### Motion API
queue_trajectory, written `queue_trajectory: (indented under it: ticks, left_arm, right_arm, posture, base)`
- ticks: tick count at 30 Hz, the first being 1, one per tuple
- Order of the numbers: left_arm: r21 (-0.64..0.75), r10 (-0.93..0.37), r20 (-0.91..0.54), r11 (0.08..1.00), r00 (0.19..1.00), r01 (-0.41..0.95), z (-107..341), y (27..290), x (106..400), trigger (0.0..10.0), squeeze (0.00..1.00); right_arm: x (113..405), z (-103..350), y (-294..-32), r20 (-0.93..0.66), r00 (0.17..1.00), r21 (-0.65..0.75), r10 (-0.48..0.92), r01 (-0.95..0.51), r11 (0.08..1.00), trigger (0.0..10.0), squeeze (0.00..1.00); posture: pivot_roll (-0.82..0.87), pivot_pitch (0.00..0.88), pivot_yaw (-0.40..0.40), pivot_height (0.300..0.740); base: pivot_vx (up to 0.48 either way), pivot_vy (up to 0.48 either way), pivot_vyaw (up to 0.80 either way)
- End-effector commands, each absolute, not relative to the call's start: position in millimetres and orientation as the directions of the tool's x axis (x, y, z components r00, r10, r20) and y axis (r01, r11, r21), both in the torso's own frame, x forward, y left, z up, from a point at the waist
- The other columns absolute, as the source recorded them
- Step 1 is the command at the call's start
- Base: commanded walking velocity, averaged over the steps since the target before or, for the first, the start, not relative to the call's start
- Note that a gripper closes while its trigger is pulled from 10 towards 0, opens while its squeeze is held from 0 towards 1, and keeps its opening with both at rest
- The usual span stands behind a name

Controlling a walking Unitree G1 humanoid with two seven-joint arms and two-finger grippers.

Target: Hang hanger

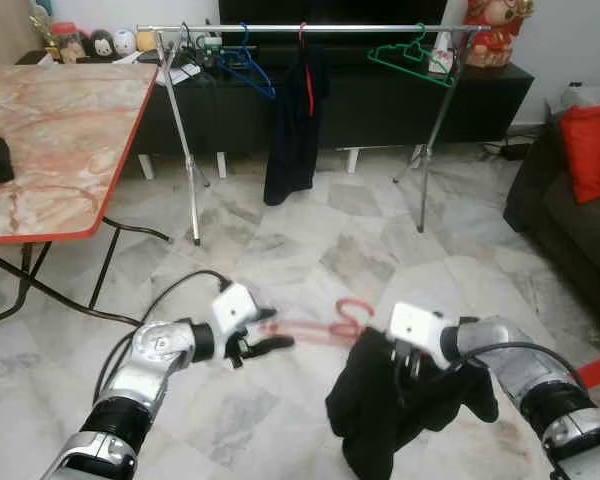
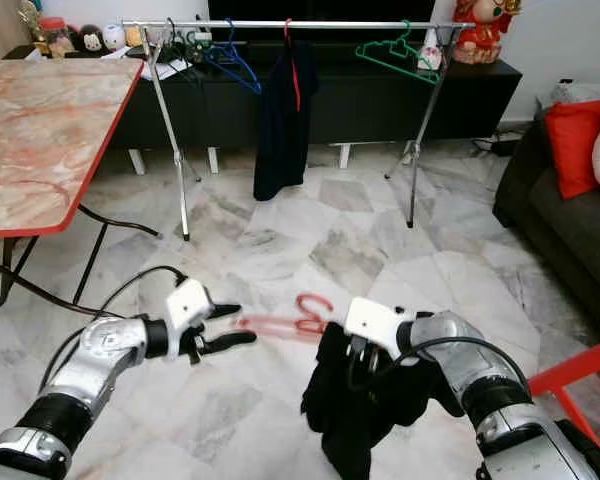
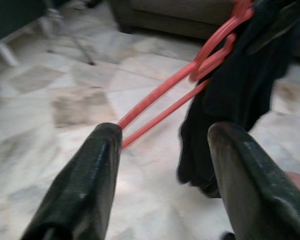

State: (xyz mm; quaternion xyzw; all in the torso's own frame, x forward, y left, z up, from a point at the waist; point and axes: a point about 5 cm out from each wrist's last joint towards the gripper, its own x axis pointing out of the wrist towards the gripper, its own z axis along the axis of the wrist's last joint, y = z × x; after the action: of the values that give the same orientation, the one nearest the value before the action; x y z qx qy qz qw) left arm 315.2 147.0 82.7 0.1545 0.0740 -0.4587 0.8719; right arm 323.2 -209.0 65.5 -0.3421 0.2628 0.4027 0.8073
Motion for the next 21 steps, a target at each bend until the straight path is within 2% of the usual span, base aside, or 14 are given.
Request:
queue_trajectory:
  ticks: [1,2,5,6,7,10,15,21]
  left_arm:
    - [0.224,-0.724,-0.246,0.604,0.644,0.765,82,151,319,10.0,1.00]
    - [0.247,-0.672,-0.229,0.660,0.704,0.710,79,154,319,10.0,1.00]
    - [0.241,-0.621,-0.207,0.716,0.756,0.655,75,156,319,10.0,1.00]
    - [0.238,-0.576,-0.207,0.754,0.791,0.612,70,157,319,10.0,1.00]
    - [0.231,-0.558,-0.223,0.766,0.799,0.599,65,156,317,10.0,0.00]
    - [0.215,-0.512,-0.289,0.788,0.808,0.577,46,154,310,10.0,0.00]
    - [0.172,-0.498,-0.298,0.812,0.815,0.559,35,145,305,10.0,0.00]
    - [0.178,-0.523,-0.317,0.787,0.791,0.591,28,126,303,10.0,0.00]
  right_arm:
    - [335,79,-209,-0.642,0.621,-0.386,0.450,-0.768,0.510,0.0,0.00]
    - [340,82,-211,-0.619,0.673,-0.408,0.404,-0.716,0.566,0.0,0.00]
    - [345,87,-212,-0.593,0.715,-0.423,0.371,-0.668,0.612,0.0,0.00]
    - [350,93,-210,-0.554,0.750,-0.424,0.361,-0.628,0.653,0.0,0.00]
    - [352,96,-207,-0.535,0.756,-0.419,0.378,-0.626,0.658,0.0,0.00]
    - [356,106,-196,-0.496,0.758,-0.408,0.424,-0.634,0.657,0.0,0.00]
    - [361,121,-183,-0.440,0.760,-0.413,0.479,-0.645,0.643,0.0,0.00]
    - [361,143,-165,-0.415,0.717,-0.443,0.560,-0.697,0.564,0.0,0.00]
  posture:
    - [-0.09,0.000,-0.063,0.740]
    - [-0.09,0.000,-0.063,0.740]
    - [-0.09,0.000,-0.063,0.740]
    - [-0.09,0.000,-0.063,0.740]
    - [-0.09,0.000,-0.062,0.740]
    - [-0.09,0.000,-0.058,0.740]
    - [-0.09,0.000,-0.058,0.740]
    - [-0.10,0.000,-0.064,0.740]
  base:
    - [0.000,0.000,0.00]
    - [0.000,0.000,0.00]
    - [0.000,0.000,0.00]
    - [0.000,0.000,0.00]
    - [0.000,0.000,0.00]
    - [0.000,0.000,0.00]
    - [0.000,0.000,0.00]
    - [0.000,0.000,0.00]
